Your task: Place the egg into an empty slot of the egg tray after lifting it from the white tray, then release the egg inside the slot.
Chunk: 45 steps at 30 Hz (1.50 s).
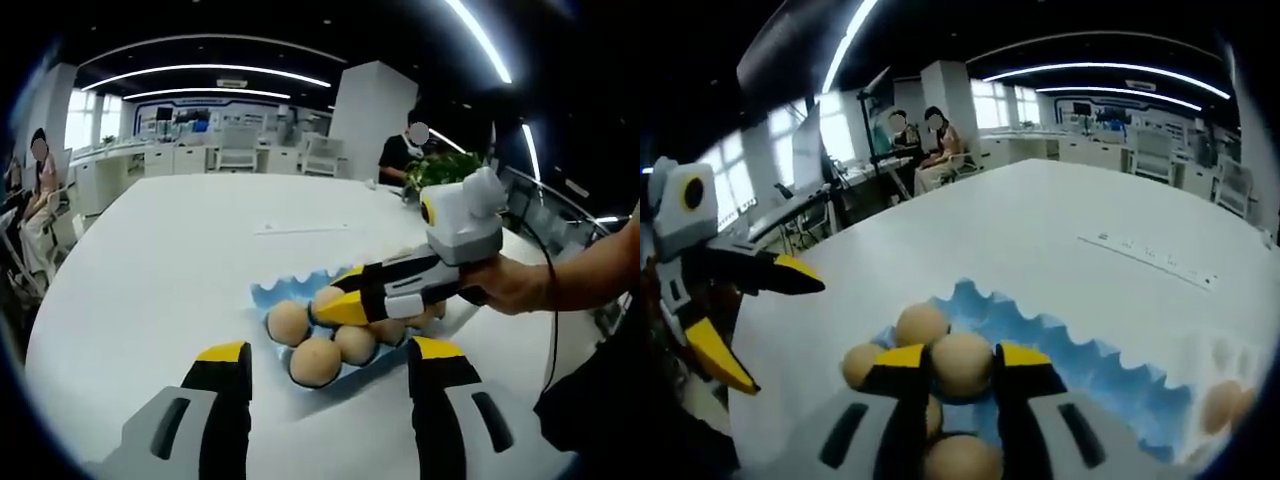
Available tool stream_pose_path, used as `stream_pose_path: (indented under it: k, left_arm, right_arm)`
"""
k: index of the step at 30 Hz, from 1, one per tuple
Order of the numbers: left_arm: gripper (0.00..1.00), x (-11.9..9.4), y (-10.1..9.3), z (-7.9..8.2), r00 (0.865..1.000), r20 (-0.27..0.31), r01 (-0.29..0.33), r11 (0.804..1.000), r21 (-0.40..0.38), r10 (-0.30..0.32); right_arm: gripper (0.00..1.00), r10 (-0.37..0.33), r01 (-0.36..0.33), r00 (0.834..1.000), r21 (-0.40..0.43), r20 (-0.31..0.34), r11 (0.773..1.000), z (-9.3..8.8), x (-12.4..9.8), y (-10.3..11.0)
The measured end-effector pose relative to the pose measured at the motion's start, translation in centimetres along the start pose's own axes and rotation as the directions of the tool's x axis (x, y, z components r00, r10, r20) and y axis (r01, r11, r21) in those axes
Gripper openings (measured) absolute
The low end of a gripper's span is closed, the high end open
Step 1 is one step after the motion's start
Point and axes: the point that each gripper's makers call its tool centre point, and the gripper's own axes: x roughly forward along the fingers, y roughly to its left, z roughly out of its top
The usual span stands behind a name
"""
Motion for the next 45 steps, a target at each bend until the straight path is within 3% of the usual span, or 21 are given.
stream_pose_path:
  k: [15, 18, 23, 30, 35, 36, 41, 45]
  left_arm:
    - [0.62, -0.1, 0.0, 0.2, 1.000, 0.005, 0.000, 1.000, 0.003, 0.000]
    - [0.62, -0.1, 0.0, 0.3, 1.000, 0.006, 0.001, 1.000, 0.005, -0.001]
    - [0.62, -0.1, -0.1, 0.4, 1.000, 0.008, 0.000, 1.000, 0.007, 0.000]
    - [0.62, 0.2, -0.4, 0.7, 1.000, 0.011, 0.007, 1.000, 0.013, -0.007]
    - [0.62, 0.2, -0.5, 0.8, 1.000, 0.011, 0.012, 1.000, 0.016, -0.012]
    - [0.62, 0.2, -0.5, 0.8, 1.000, 0.012, 0.011, 1.000, 0.016, -0.012]
    - [0.62, 0.3, -0.5, 0.9, 1.000, 0.009, 0.013, 1.000, 0.019, -0.014]
    - [0.62, 0.4, -0.7, 1.1, 1.000, 0.011, 0.020, 1.000, 0.022, -0.020]
  right_arm:
    - [0.25, 0.001, -0.001, 1.000, -0.009, -0.006, 1.000, 0.0, -0.1, 0.1]
    - [0.25, -0.001, 0.001, 1.000, 0.033, 0.002, 0.999, 0.1, -0.5, 0.0]
    - [0.24, 0.012, -0.015, 0.999, 0.070, 0.045, 0.997, 0.8, -1.7, -0.1]
    - [0.24, -0.008, 0.002, 0.998, 0.076, 0.067, 0.997, 0.2, -4.3, -1.1]
    - [0.23, -0.090, 0.083, 0.992, 0.087, 0.083, 0.993, -0.9, -7.0, -3.2]
    - [0.22, -0.148, 0.139, 0.984, 0.094, 0.096, 0.986, -1.4, -8.3, -4.7]
    - [0.22, -0.298, 0.284, 0.950, 0.147, 0.089, 0.948, -3.2, -12.0, -9.3]
    - [0.22, -0.450, 0.436, 0.892, 0.174, 0.049, 0.883, -5.3, -15.6, -13.9]
